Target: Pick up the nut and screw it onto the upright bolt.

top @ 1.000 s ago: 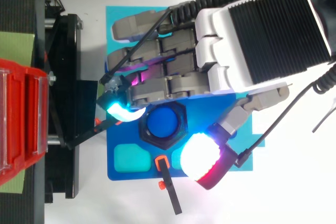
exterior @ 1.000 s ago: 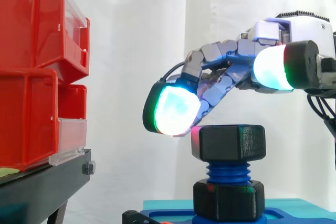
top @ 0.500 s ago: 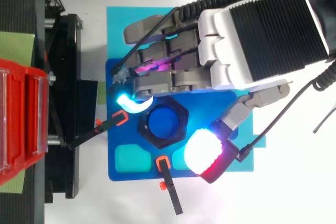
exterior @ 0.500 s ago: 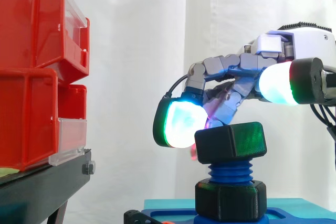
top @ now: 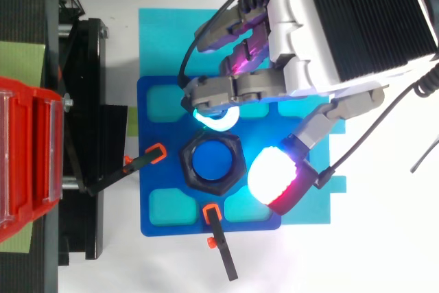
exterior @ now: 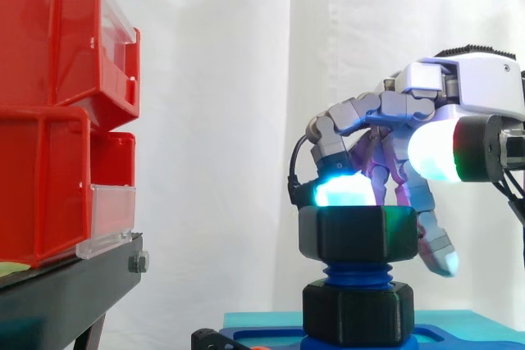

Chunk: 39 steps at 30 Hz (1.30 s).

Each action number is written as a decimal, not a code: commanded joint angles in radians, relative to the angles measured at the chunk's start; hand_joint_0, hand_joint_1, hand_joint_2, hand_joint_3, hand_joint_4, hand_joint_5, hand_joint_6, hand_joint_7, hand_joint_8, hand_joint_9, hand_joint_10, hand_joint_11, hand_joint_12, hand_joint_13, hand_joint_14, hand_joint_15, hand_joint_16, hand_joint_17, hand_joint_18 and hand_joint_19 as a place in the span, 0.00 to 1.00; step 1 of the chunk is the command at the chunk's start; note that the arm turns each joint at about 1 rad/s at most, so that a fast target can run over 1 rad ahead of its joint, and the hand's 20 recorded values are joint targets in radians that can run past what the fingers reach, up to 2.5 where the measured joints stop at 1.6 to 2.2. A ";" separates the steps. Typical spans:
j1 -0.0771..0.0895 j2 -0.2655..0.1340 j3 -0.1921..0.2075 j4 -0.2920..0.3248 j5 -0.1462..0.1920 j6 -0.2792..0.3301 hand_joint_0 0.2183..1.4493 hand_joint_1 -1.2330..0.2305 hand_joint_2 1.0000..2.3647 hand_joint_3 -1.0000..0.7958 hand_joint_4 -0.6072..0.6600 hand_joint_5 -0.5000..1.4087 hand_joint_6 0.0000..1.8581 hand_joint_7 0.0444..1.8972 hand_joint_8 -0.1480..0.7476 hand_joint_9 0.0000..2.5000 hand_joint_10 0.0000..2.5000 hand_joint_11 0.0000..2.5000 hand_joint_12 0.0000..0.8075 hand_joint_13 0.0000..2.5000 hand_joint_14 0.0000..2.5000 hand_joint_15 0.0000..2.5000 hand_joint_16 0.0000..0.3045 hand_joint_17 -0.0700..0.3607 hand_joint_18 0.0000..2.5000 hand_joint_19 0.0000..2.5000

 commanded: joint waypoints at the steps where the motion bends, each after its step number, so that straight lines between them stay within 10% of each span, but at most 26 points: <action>1: -0.004 0.000 -0.002 0.005 -0.009 -0.001 0.28 0.64 0.00 0.28 0.52 0.29 0.33 0.66 0.40 0.74 0.01 0.13 0.14 0.53 0.00 0.02 0.02 0.19 0.34 0.06; 17: -0.043 0.000 0.004 -0.008 -0.043 -0.012 0.27 0.65 0.00 0.28 0.51 0.29 0.36 0.59 0.40 0.82 0.01 0.21 0.15 0.57 0.00 0.03 0.01 0.18 0.40 0.09; 21: -0.060 0.002 0.018 -0.018 -0.074 -0.011 0.26 0.67 0.00 0.28 0.59 0.29 0.27 0.78 0.45 0.75 0.01 0.19 0.18 0.53 0.00 0.03 0.03 0.21 0.37 0.10; 28: -0.092 0.002 0.095 -0.117 -0.132 -0.014 0.25 0.68 0.00 0.28 0.64 0.25 0.27 0.61 0.47 0.64 0.01 0.16 0.22 0.44 0.00 0.02 0.06 0.25 0.33 0.11; 39: -0.064 0.002 0.153 -0.140 -0.126 -0.009 0.22 0.74 0.00 0.28 0.64 0.20 0.27 0.36 0.43 0.43 0.00 0.00 0.24 0.29 0.00 0.00 0.09 0.31 0.22 0.08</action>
